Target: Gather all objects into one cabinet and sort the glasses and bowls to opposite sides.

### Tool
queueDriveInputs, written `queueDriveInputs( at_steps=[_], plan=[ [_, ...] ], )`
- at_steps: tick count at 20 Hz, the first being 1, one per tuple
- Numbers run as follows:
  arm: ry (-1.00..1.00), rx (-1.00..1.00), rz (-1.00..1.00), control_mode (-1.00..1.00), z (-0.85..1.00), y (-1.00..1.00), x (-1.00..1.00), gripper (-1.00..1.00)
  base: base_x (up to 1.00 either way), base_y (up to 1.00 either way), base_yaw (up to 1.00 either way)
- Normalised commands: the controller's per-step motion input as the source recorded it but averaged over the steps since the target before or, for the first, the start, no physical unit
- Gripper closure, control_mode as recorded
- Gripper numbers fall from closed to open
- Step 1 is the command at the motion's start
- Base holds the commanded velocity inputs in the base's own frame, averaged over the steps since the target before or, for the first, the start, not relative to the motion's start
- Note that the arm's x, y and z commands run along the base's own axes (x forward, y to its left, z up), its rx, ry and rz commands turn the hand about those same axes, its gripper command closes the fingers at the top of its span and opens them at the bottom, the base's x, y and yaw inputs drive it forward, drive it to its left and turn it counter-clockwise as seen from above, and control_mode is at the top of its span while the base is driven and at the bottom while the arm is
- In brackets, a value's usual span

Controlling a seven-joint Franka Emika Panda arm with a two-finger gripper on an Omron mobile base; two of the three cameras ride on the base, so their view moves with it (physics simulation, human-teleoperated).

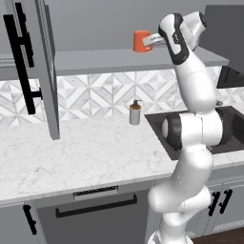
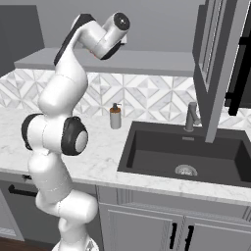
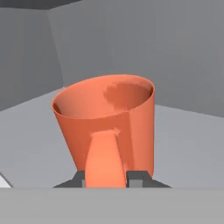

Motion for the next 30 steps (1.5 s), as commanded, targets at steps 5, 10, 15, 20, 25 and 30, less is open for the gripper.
queueDriveInputs(
  at_steps=[5,10,15,20,25,30],
  plan=[
    [-0.06,0.00,0.02,-1.00,0.08,0.00,-1.00,1.00,0.00,0.00,0.00],
    [0.04,0.00,0.01,-1.00,0.25,0.00,-1.00,1.00,0.00,0.00,0.00],
    [0.00,0.00,0.00,-1.00,-0.11,0.00,-1.00,1.00,0.00,0.00,0.00],
    [0.00,0.00,0.00,-1.00,-0.56,0.00,-1.00,1.00,0.00,0.00,0.00],
    [0.08,0.00,0.00,-1.00,-0.70,0.00,-1.00,1.00,0.00,0.00,0.00],
    [0.12,-0.02,0.00,-1.00,-0.41,0.00,-0.45,1.00,0.00,0.00,0.00]
  ],
)
